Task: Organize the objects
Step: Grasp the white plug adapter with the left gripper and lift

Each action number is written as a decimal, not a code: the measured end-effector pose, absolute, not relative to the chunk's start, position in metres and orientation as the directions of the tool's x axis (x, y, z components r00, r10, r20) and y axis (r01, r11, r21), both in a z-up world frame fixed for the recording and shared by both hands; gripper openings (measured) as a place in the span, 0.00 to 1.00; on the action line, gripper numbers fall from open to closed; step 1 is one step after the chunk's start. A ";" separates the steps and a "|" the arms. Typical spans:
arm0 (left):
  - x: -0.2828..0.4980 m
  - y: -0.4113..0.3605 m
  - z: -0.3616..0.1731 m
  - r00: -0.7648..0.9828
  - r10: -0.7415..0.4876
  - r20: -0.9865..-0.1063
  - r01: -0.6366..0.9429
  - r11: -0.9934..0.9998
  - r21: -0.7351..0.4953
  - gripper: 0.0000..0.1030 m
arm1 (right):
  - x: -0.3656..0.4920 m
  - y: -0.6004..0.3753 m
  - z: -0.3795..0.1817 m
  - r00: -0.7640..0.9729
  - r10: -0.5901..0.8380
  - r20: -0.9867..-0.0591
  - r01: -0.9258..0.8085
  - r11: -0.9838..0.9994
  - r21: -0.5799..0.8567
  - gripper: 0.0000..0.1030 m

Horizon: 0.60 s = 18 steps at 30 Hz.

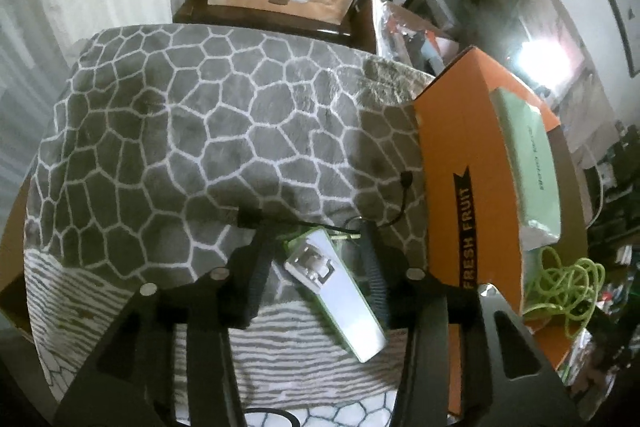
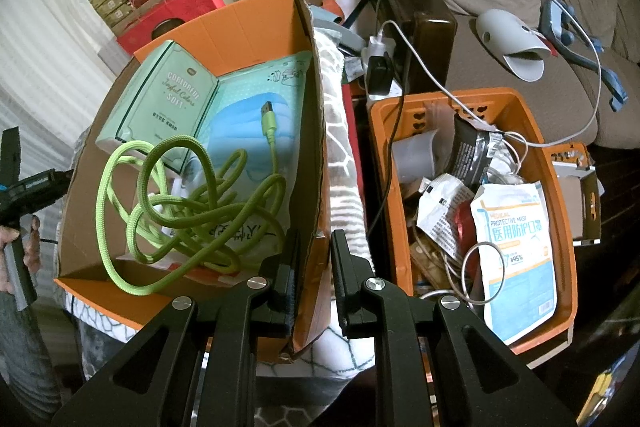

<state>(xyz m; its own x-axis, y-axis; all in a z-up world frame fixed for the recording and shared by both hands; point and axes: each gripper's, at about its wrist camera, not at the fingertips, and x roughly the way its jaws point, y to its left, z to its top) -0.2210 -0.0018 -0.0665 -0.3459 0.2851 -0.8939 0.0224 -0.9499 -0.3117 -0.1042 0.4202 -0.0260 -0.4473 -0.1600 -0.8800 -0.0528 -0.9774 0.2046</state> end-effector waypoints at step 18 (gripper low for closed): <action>-0.209 0.020 -0.074 -0.324 0.231 -0.917 -0.098 -0.973 -0.211 0.23 | -0.103 0.420 -0.028 -0.447 -0.161 -0.880 -0.055 -0.977 0.206 0.14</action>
